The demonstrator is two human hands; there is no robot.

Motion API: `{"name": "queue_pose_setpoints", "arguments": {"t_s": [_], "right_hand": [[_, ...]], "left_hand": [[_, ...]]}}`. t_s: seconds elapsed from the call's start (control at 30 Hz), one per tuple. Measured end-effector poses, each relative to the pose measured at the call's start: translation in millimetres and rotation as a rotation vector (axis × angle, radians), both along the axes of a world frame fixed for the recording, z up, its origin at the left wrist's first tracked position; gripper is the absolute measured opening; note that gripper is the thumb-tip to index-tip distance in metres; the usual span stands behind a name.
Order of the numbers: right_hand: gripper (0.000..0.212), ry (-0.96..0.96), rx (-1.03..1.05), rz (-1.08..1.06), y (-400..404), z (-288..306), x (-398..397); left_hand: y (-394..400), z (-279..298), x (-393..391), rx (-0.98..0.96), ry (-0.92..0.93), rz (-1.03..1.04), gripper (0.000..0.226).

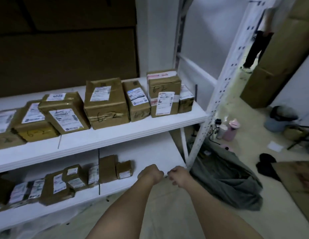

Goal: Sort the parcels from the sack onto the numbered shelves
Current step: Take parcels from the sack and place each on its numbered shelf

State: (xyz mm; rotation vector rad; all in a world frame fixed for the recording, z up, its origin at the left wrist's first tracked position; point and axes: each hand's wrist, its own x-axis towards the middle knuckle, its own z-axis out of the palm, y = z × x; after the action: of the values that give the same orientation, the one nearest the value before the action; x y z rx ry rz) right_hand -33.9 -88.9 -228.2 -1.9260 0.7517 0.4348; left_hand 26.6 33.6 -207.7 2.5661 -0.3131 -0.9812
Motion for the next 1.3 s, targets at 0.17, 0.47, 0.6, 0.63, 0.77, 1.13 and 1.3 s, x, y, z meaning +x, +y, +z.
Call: {"name": "queue_pose_setpoints", "arguments": {"t_s": [0.17,0.47,0.6,0.63,0.77,1.13,1.3], "right_hand": [[0.022,-0.021,-0.018,-0.088,-87.0,8.7,-56.9],[0.018,0.038,-0.123,-0.110,-283.0,6.9,-153.5],[0.021,0.041,-0.128,-0.131,-345.1,10.9,-165.7],[0.019,0.046,-0.129,-0.141,-357.4,11.3,-167.0],[0.018,0.061,-0.134,-0.151,-405.5,6.8,-164.0],[0.017,0.184,-0.163,-0.097,-530.8,-22.1,-79.0],[0.026,0.219,-0.198,-0.019,-570.2,-25.6,-40.6]], "left_hand": [[-83.4,6.7,-39.0,0.015,0.004,-0.098,0.042],[-275.3,10.6,-117.4,-0.005,0.062,-0.132,0.041],[-336.8,15.7,-131.7,0.008,0.076,-0.151,0.043],[-348.8,15.4,-132.8,0.015,0.077,-0.157,0.045],[-398.1,4.6,-123.5,0.005,0.112,-0.169,0.050],[-516.7,-33.1,-42.5,0.007,0.224,-0.172,0.045],[-554.4,-40.7,-4.5,0.014,0.250,-0.121,0.046]]}}
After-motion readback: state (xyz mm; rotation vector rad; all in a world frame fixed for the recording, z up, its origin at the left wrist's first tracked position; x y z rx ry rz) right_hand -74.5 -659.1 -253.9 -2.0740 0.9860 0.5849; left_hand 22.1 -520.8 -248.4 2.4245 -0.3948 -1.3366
